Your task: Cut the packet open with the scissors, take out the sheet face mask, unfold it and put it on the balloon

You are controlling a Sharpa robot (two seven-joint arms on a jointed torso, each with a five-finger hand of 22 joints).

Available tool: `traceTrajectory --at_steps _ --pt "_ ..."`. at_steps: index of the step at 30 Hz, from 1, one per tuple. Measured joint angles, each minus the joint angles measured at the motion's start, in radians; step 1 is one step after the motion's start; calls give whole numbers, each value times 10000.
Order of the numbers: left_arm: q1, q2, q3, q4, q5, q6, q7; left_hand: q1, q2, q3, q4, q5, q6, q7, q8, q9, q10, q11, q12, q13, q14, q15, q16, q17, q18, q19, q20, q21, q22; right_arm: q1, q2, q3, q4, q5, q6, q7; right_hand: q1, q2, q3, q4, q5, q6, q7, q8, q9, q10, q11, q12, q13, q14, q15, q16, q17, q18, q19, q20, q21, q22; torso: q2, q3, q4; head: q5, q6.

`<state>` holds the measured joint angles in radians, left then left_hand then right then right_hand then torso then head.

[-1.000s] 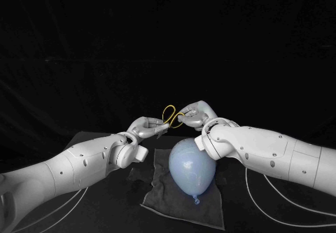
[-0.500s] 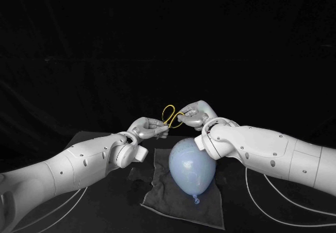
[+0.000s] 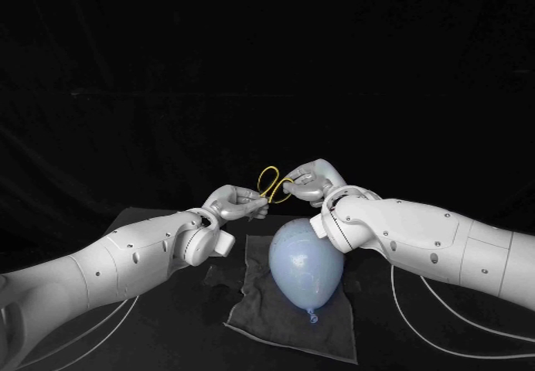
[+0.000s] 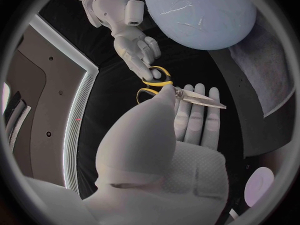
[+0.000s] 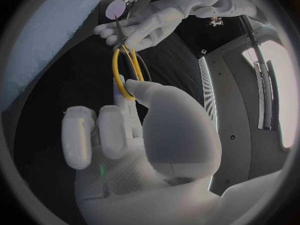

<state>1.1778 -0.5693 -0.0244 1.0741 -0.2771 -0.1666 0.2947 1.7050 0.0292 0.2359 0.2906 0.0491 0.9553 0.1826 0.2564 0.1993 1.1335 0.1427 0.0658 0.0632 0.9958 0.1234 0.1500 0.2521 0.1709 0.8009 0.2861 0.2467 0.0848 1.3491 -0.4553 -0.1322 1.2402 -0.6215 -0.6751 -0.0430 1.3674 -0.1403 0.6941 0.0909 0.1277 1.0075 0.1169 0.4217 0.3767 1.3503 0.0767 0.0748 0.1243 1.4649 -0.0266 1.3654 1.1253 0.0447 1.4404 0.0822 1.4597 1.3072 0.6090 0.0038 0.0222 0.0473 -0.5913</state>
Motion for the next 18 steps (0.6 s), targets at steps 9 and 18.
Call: traceTrajectory --at_steps 9,18 --pt "0 -5 -5 9 -28 30 2 -347 -222 892 46 -61 159 -168 414 226 415 -45 -50 -4 269 -126 50 255 -6 35 -36 41 -17 0 10 3 -76 0 148 3 -357 103 -162 -316 143 -491 166 -162 38 -253 -178 -101 -111 17 94 -245 -568 -4 -513 70 -467 3 1 0 -5 5 -32" --pt "0 -28 -6 23 -47 53 -19 -704 -577 1814 -53 -19 139 -185 569 227 596 -84 -51 1 379 -163 89 465 -10 35 -36 127 -27 4 7 -1 -221 3 437 242 -1020 -337 -895 -379 149 -1364 752 -1205 -415 -1940 435 -62 -566 -2624 716 -4249 -5494 1205 -5037 615 -5203 -4895 -5 2 -11 18 -48"
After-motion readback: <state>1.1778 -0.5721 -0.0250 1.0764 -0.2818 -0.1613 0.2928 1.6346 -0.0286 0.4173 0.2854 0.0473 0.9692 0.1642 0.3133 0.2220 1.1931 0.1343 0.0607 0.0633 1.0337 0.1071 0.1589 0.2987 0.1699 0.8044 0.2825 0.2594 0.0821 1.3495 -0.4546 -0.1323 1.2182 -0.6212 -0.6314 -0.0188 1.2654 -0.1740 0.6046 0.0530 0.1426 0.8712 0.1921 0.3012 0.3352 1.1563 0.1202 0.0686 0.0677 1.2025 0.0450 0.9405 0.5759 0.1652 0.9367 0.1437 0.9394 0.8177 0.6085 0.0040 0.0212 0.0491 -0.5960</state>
